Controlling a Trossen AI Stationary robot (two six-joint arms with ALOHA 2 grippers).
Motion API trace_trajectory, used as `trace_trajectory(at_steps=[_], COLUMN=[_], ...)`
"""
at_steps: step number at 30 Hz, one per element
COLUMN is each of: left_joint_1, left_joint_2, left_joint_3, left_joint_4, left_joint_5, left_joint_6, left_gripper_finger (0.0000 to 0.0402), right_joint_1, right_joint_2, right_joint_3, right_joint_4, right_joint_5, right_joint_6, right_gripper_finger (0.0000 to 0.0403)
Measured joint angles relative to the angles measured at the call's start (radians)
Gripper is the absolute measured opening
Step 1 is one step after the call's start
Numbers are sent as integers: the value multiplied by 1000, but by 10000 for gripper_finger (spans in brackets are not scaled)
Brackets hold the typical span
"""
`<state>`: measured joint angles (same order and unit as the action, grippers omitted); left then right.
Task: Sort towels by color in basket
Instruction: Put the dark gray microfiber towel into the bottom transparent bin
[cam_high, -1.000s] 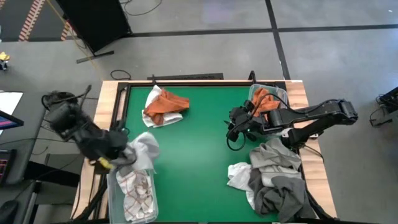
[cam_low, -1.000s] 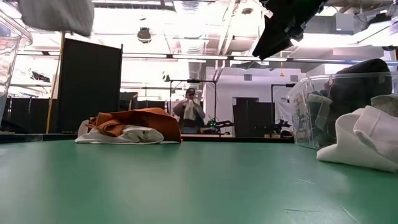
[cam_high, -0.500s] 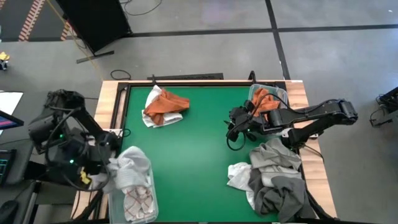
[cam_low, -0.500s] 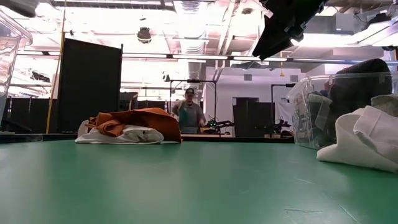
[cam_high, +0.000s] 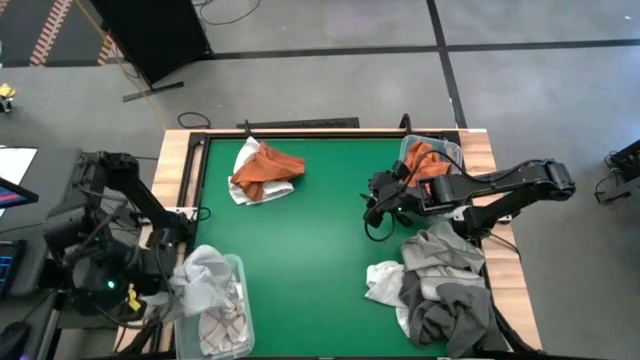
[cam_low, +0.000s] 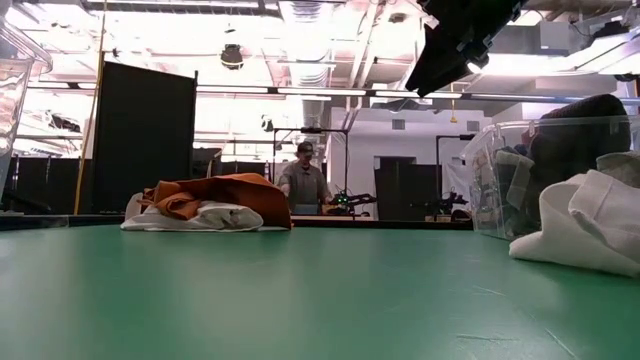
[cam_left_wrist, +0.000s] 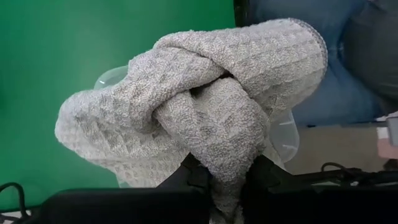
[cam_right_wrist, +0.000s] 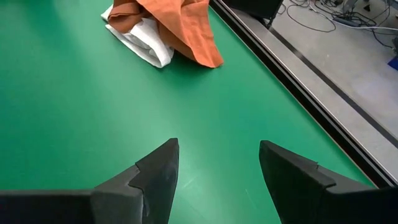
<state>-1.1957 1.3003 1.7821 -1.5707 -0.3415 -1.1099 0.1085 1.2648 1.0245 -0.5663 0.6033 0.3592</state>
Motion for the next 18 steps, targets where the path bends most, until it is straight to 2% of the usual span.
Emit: trace_trajectory(at_steps=[11,18], left_joint_1=[30,159], left_joint_2=[110,198], left_joint_3=[-1,-1], left_joint_4=[0,0], left_joint_5=[52,101], left_joint_6=[32,205], left_gripper_finger=[33,33], right_joint_1=[0,0], right_joint_2=[0,0], right_joint_3=[0,0], right_joint_4=[26,30], right_joint_5=[0,0], right_joint_6=[-1,-1], right_gripper_finger=[250,250])
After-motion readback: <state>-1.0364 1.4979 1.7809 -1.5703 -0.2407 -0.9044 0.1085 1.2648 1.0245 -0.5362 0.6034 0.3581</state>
